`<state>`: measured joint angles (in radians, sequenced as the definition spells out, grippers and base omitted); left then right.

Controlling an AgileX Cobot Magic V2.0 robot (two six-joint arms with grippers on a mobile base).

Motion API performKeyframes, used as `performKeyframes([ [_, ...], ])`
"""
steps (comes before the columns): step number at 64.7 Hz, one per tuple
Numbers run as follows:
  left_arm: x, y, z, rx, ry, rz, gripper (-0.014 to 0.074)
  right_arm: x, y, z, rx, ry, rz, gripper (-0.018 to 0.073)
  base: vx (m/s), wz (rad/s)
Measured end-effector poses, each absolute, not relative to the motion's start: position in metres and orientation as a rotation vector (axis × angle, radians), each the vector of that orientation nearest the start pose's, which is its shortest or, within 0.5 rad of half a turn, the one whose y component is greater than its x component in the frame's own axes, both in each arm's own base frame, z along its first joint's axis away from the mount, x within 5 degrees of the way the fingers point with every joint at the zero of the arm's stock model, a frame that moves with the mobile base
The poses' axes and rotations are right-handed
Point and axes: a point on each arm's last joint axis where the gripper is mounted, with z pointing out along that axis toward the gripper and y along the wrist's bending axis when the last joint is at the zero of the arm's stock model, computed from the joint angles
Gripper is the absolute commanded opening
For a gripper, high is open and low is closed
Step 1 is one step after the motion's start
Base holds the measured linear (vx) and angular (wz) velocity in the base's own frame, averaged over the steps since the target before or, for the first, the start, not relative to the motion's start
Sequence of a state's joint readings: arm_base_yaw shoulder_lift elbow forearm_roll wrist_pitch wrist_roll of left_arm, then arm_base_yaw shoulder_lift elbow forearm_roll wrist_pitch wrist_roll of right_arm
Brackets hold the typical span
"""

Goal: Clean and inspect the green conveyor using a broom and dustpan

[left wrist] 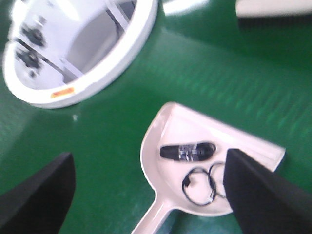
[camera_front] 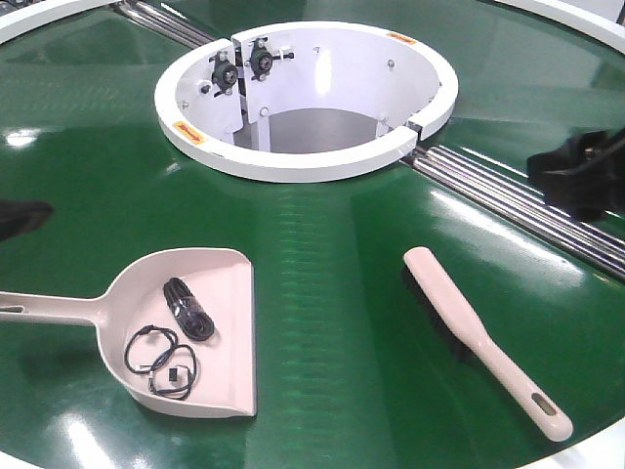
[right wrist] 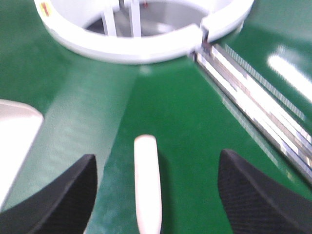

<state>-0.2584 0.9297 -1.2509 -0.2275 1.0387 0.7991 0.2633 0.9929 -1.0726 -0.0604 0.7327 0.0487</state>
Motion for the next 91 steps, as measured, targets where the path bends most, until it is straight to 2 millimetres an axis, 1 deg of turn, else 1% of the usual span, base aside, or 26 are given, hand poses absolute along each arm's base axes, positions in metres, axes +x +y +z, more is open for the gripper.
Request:
performKeyframes([
  [4,0.129,-0.053,0.448,1.016,1.861,0.009,0.0586,0.18,0.045,0.395,-0.251,2.064,0.118,0.0508,0.0,0.0],
  [9,0.106,-0.047,0.453,0.929,1.814,-0.009,0.0586,0.166,0.041,0.388,-0.25,2.017,0.123,0.0508,0.0,0.0],
  [11,0.097,-0.044,0.451,0.899,1.795,-0.015,0.0586,0.161,0.04,0.383,-0.25,2.002,0.125,0.0508,0.0,0.0],
  [13,0.09,-0.042,0.447,0.87,1.776,-0.02,0.0586,0.155,0.038,0.377,-0.249,1.989,0.127,0.0508,0.0,0.0],
  [16,0.082,-0.039,0.439,0.837,1.754,-0.022,0.0586,0.145,0.036,0.372,-0.247,1.956,0.132,0.0508,0.0,0.0],
  [19,0.074,-0.037,0.425,0.81,1.736,-0.021,0.0586,0.135,0.033,0.368,-0.244,1.922,0.136,0.0508,0.0,0.0],
  [24,0.068,-0.033,0.401,0.759,1.698,-0.014,0.0586,0.115,0.028,0.364,-0.235,1.846,0.145,0.0508,0.0,0.0],
  [29,0.064,-0.03,0.369,0.694,1.677,-0.021,0.0586,0.095,0.023,0.358,-0.226,1.768,0.154,0.0508,0.0,0.0],
  [33,0.064,-0.029,0.342,0.638,1.672,-0.033,0.0586,0.082,0.019,0.349,-0.22,1.716,0.16,0.0508,0.0,0.0],
  [37,0.065,-0.027,0.313,0.591,1.677,-0.044,0.0586,0.07,0.016,0.336,-0.224,1.679,0.157,0.0508,0.0,0.0],
  [41,0.064,-0.026,0.289,0.521,1.665,-0.072,0.0586,0.061,0.014,0.321,-0.226,1.653,0.156,0.0508,0.0,0.0],
  [45,0.064,-0.024,0.27,0.435,1.63,-0.111,0.0586,0.056,0.013,0.303,-0.227,1.647,0.155,0.0508,0.0,0.0],
  [49,0.063,-0.022,0.257,0.374,1.59,-0.126,0.0586,0.054,0.012,0.286,-0.231,1.667,0.154,0.0508,0.0,0.0],
  [52,0.062,-0.02,0.252,0.35,1.562,-0.124,0.0584,0.055,0.013,0.272,-0.235,1.692,0.152,0.0508,0.0,0.0],
  [58,0.062,-0.019,0.253,0.325,1.519,-0.12,0.0559,0.058,0.014,0.253,-0.241,1.722,0.15,0.0508,0.0,0.0],
  [65,0.062,-0.019,0.254,0.319,1.51,-0.12,0.0479,0.06,0.014,0.246,-0.242,1.712,0.153,0.0503,0.0,0.0],
  [69,0.062,-0.019,0.254,0.32,1.512,-0.121,0.0392,0.06,0.015,0.246,-0.241,1.698,0.155,0.0475,0.0,0.0],
  [72,0.062,-0.019,0.254,0.321,1.515,-0.121,0.0299,0.06,0.015,0.246,-0.241,1.694,0.155,0.0429,0.0,0.0],
  [74,0.062,-0.019,0.254,0.324,1.519,-0.121,0.023,0.06,0.015,0.246,-0.241,1.694,0.155,0.0381,0.0,0.0],
  [76,0.062,-0.019,0.253,0.328,1.524,-0.121,0.0155,0.06,0.015,0.246,-0.241,1.694,0.155,0.0321,0.0,0.0],
  [78,0.062,-0.019,0.252,0.331,1.53,-0.123,0.0109,0.06,0.015,0.246,-0.242,1.693,0.155,0.0253,0.0,0.0],
  [81,0.061,-0.02,0.251,0.336,1.539,-0.125,-0.0006,0.06,0.015,0.247,-0.242,1.691,0.155,0.0129,0.0,0.0],
  [85,0.061,-0.02,0.251,0.34,1.545,-0.125,-0.0008,0.06,0.015,0.247,-0.243,1.687,0.154,-0.0016,0.0,0.0],
  [91,0.061,-0.02,0.251,0.342,1.547,-0.125,-0.0008,0.06,0.015,0.247,-0.243,1.686,0.154,-0.001,0.0,0.0],
])
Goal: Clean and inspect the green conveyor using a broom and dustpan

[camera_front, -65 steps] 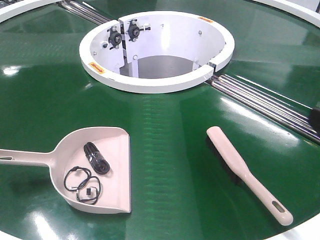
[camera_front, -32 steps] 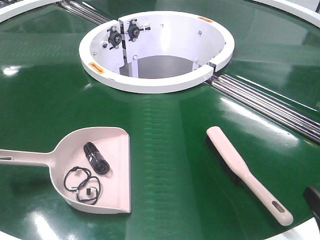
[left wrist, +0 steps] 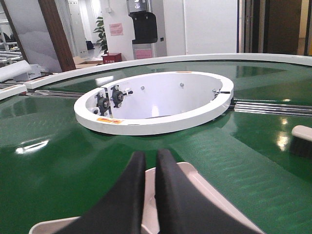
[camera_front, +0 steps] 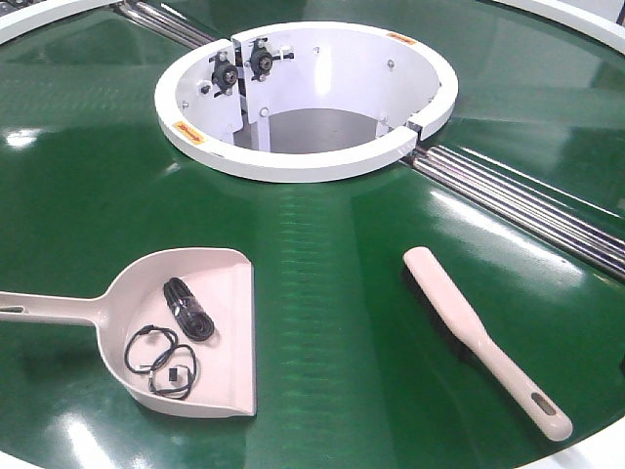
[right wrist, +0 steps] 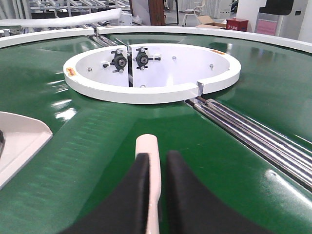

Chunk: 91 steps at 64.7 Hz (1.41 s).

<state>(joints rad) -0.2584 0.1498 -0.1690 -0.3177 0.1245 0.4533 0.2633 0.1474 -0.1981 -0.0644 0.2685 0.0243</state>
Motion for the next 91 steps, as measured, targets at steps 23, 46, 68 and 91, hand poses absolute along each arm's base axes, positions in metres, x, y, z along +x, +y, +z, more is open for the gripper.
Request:
performKeyframes([
  [23,0.062,-0.019,0.253,0.325,1.521,-0.123,-0.0008,0.06,0.015,0.249,-0.241,1.669,0.156,-0.0008,0.0,0.0],
  [46,0.062,-0.019,0.253,0.323,1.522,-0.125,-0.0006,0.06,0.015,0.249,-0.241,1.665,0.156,-0.0008,0.0,0.0],
  [68,0.064,-0.014,0.209,0.27,1.597,-0.072,-0.0006,0.06,0.015,0.249,-0.241,1.663,0.157,-0.0008,0.0,0.0],
  [91,0.057,-0.002,0.197,0.0,1.584,-0.043,-0.0006,0.06,0.015,0.249,-0.24,1.661,0.157,-0.0008,0.0,0.0],
])
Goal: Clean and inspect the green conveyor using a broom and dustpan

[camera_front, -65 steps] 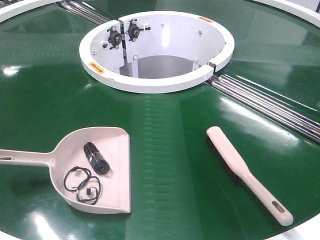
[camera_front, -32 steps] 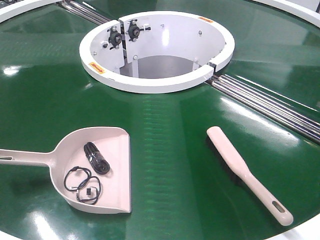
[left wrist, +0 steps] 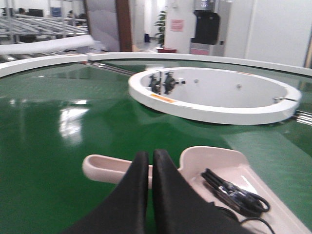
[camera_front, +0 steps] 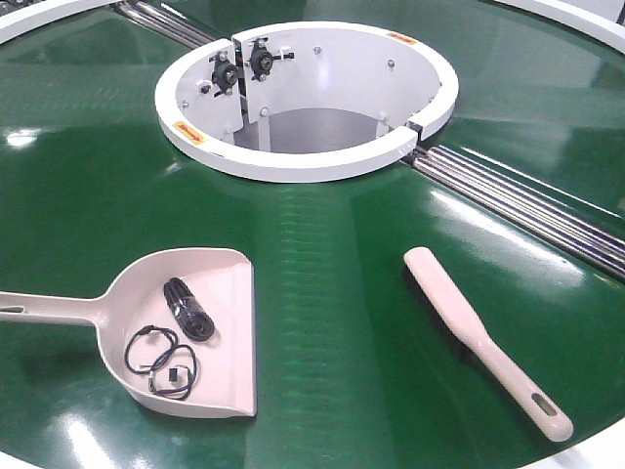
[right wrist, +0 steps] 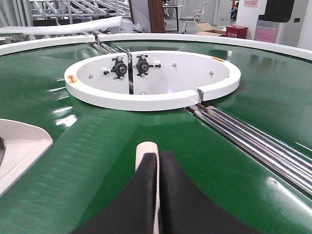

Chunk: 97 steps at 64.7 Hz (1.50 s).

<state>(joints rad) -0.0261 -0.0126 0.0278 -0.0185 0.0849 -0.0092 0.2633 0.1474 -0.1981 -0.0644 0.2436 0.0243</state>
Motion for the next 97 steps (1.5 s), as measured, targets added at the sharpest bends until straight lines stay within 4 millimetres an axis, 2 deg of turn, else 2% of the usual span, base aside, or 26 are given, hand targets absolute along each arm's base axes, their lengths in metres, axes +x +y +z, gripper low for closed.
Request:
performKeyframes([
  [86,0.0566,-0.0018,0.1966,0.001,1.585,-0.048,-0.0006,0.0604,0.0148,0.2492,-0.241,1.662,0.157,-0.0008,0.0,0.0],
  [97,0.0566,-0.0018,0.1966,0.001,1.585,-0.048,-0.0006,0.0614,0.0105,0.2405,-0.258,1.665,0.041,-0.0008,0.0,0.0],
])
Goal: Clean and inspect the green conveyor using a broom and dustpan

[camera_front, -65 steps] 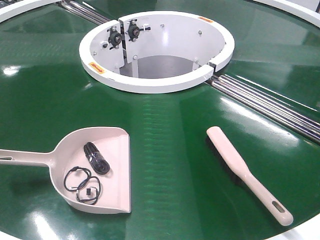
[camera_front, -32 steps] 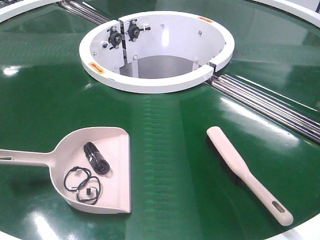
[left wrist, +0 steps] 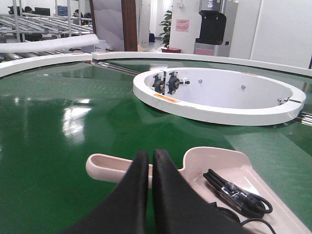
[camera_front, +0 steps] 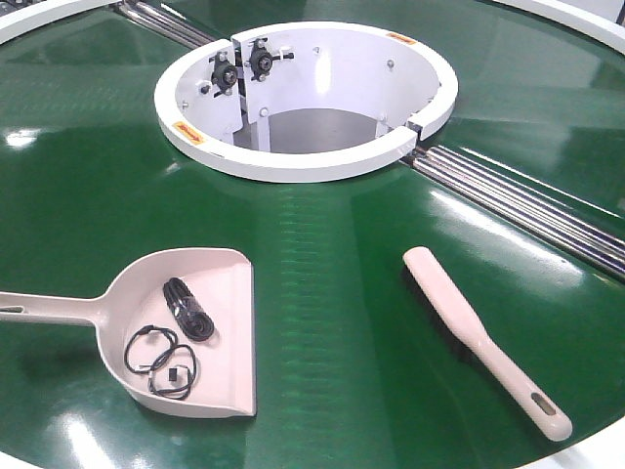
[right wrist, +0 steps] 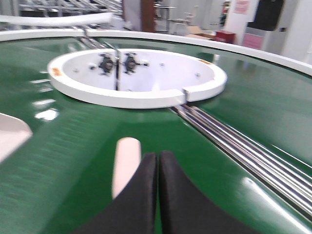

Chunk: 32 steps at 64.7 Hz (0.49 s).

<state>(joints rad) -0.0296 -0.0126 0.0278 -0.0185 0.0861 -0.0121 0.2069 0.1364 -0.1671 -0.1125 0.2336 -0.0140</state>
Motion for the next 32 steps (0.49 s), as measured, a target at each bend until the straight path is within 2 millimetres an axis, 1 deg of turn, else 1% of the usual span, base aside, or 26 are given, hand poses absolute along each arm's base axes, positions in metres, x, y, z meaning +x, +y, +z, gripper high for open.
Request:
performKeyframes([
  [9,0.057,-0.002,0.197,0.001,1.585,-0.048,-0.0006,0.066,0.004,0.216,-0.171,1.692,-0.059,-0.0008,0.0,0.0],
  [16,0.057,-0.002,0.197,0.001,1.585,-0.048,-0.0006,0.064,0.001,0.2,-0.126,1.629,-0.088,-0.0008,0.0,0.0],
  [23,0.057,-0.002,0.197,0.001,1.586,-0.048,-0.0006,0.058,0.001,0.202,-0.096,1.532,-0.072,-0.0008,0.0,0.0],
  [32,0.057,-0.002,0.197,0.001,1.586,-0.048,-0.0006,0.057,0.001,0.202,-0.049,1.523,-0.021,-0.0008,0.0,0.0],
])
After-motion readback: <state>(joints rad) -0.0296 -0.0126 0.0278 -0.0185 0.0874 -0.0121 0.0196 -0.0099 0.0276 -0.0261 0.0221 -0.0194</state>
